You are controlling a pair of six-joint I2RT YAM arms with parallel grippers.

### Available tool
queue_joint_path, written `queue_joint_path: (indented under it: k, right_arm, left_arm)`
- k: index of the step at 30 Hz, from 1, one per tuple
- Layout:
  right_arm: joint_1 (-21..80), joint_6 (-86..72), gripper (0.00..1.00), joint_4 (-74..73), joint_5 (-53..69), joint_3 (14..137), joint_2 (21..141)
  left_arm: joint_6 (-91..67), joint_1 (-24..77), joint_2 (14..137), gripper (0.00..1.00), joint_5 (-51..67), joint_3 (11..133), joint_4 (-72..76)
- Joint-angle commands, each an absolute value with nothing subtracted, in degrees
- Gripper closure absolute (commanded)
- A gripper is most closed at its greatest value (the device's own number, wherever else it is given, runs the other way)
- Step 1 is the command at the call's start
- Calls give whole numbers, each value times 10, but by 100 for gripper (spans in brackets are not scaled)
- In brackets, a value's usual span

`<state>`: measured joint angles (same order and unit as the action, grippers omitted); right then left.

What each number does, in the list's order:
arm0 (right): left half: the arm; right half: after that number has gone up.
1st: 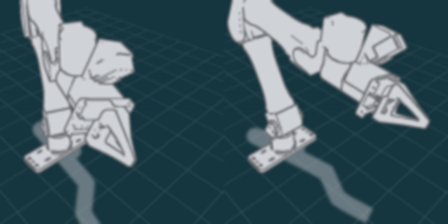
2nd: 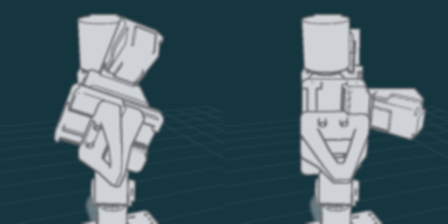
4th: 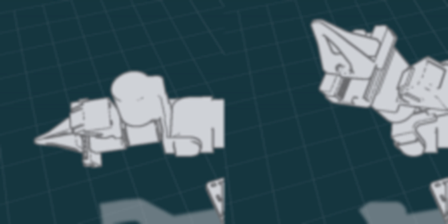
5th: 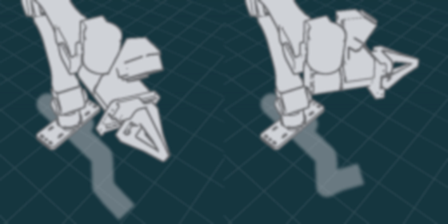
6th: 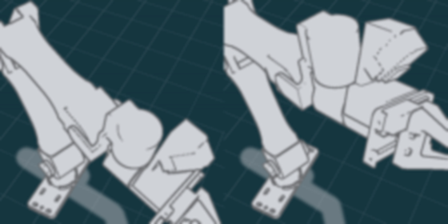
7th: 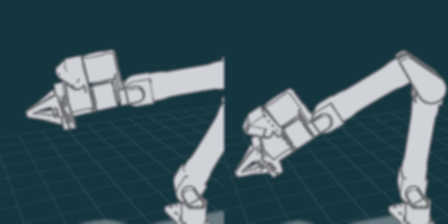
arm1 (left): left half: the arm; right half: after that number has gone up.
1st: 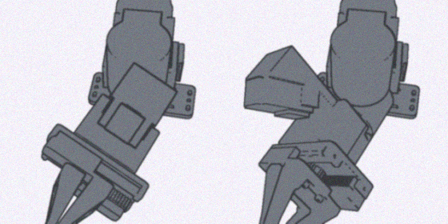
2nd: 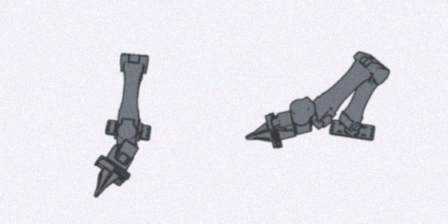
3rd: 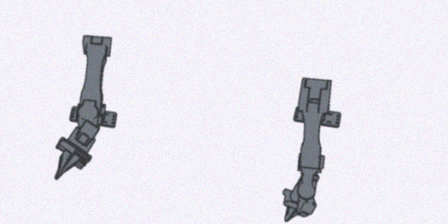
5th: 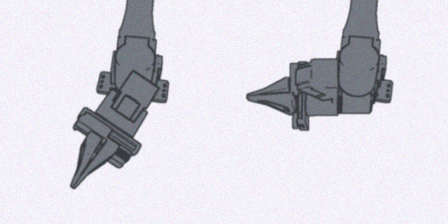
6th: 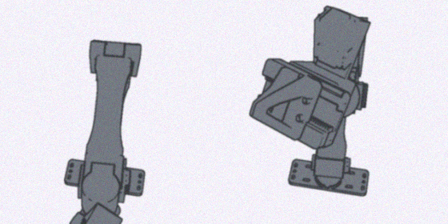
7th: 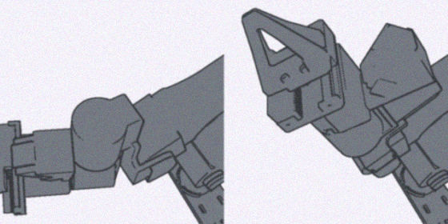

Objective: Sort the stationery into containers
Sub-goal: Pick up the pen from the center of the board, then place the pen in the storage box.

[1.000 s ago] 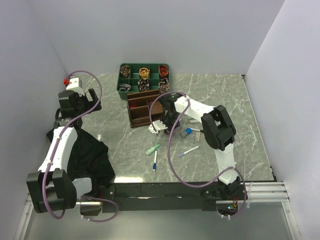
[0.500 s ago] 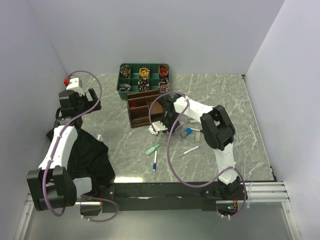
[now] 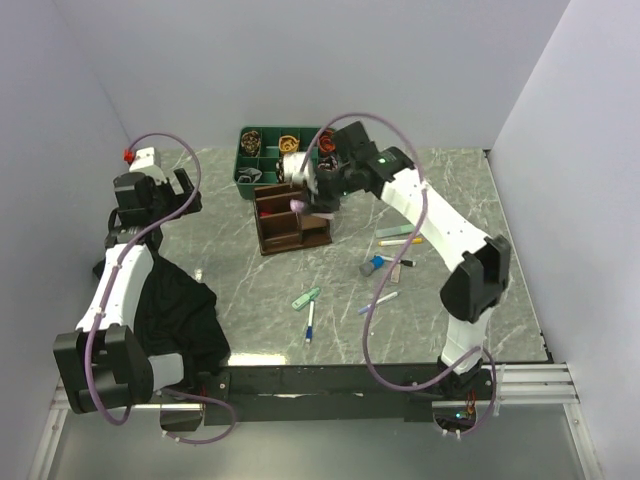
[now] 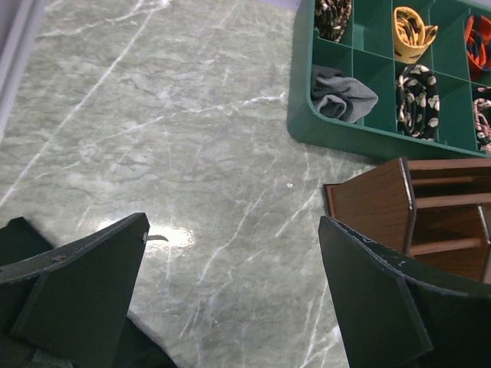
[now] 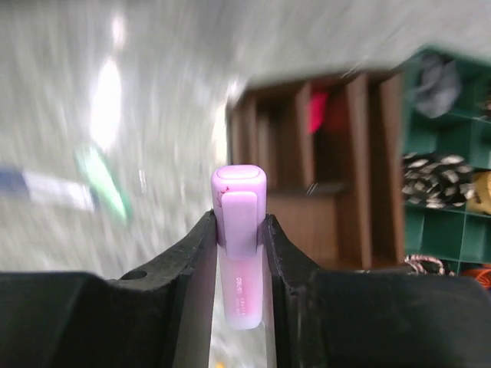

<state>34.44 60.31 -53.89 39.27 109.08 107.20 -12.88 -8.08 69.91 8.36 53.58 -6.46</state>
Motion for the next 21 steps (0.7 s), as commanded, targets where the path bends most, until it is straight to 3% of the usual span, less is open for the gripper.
queue_joint_path:
  k: [1, 4, 7, 13, 21]
  right_arm:
    - [329, 219, 100, -164, 490, 981, 1029]
    - [335, 102, 100, 69, 469, 890, 1012]
    - [337, 56, 100, 147, 468, 902, 1049]
    - [336, 73, 100, 214, 492, 930, 1106]
    - [337, 176, 100, 187, 516, 948, 1144]
  left_arm:
    - [-144, -83, 711, 1, 103, 570, -54]
    - [-142, -83, 723, 1, 97, 582, -69]
    - [-136, -82, 735, 1, 92, 593, -83]
    - [-123, -81, 751, 0, 79, 606, -96]
    - [-114, -81, 773, 0, 70, 614, -97]
